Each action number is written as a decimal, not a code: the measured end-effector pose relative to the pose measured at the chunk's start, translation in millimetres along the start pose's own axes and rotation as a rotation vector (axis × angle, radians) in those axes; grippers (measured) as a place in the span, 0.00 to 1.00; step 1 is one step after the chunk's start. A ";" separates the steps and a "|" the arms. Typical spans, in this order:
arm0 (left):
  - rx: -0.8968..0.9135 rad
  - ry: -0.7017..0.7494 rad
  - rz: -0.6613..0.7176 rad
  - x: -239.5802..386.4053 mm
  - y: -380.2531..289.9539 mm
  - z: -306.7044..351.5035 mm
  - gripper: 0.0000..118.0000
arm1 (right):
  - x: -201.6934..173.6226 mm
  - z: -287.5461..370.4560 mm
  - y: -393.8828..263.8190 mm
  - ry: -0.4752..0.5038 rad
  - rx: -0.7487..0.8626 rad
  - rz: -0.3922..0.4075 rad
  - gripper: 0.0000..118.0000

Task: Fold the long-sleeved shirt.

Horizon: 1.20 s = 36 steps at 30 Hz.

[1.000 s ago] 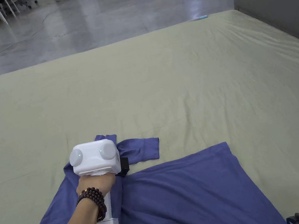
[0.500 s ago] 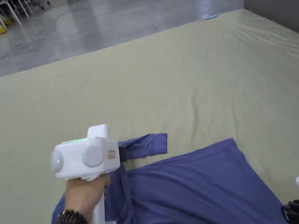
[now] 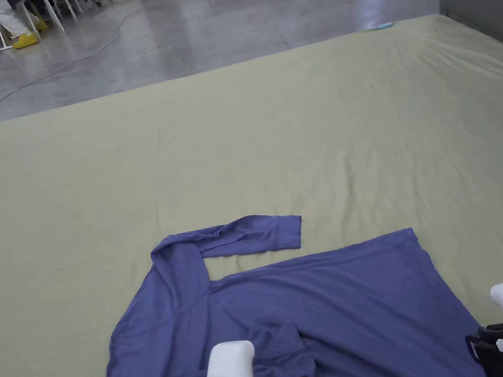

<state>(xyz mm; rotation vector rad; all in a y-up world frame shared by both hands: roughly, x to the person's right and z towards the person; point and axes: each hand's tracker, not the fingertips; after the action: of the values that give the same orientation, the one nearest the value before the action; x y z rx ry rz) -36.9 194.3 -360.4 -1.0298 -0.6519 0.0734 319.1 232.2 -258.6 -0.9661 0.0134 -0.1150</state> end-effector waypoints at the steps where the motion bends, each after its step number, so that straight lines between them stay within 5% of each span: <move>1: 0.019 -0.002 0.013 -6.8 4.1 7.9 1.00 | 0.0 1.8 0.5 0.002 0.004 -0.001 0.02; 4: 0.169 0.057 0.057 -34.5 42.7 51.7 1.00 | 0.4 1.8 2.6 -0.002 0.009 -0.003 0.02; 7: 0.233 0.274 0.100 -79.6 73.5 67.2 1.00 | 0.3 0.2 4.4 -0.005 0.010 -0.007 0.02; 12: 0.125 0.573 0.111 -150.0 111.3 51.7 1.00 | -2.9 -6.2 5.0 0.000 0.001 -0.016 0.02; 21: -0.048 0.560 0.211 -198.4 122.0 -15.3 0.97 | -6.4 -13.7 8.7 -0.017 -0.027 -0.008 0.02; 23: -0.076 0.558 0.201 -193.5 114.4 -28.6 0.81 | -5.7 -15.8 10.9 -0.020 -0.032 -0.009 0.02; 24: -0.081 0.542 0.197 -190.7 109.9 -32.1 0.50 | -5.5 -17.2 12.3 -0.022 -0.035 -0.009 0.02; 26: -0.040 0.590 0.154 -176.1 112.2 -25.5 0.31 | -2.3 -21.6 16.9 -0.024 -0.041 -0.008 0.02; 27: -0.030 0.555 0.129 -169.9 111.8 -22.6 0.00 | -0.7 -24.3 23.0 -0.018 -0.043 -0.005 0.02; 35: 0.011 0.541 0.078 -154.2 121.9 -1.4 0.00 | 24.2 -73.7 142.6 -0.034 0.039 -0.017 0.05; 36: 0.022 0.526 0.090 -154.7 121.8 1.4 0.00 | 30.6 -86.0 160.7 -0.050 0.046 -0.047 0.30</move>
<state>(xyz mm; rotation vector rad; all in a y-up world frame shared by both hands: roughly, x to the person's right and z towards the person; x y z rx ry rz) -133.8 205.4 -531.4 -1.0024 -0.1267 -0.1097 358.9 248.9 -438.3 -0.9234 -0.0581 -0.1340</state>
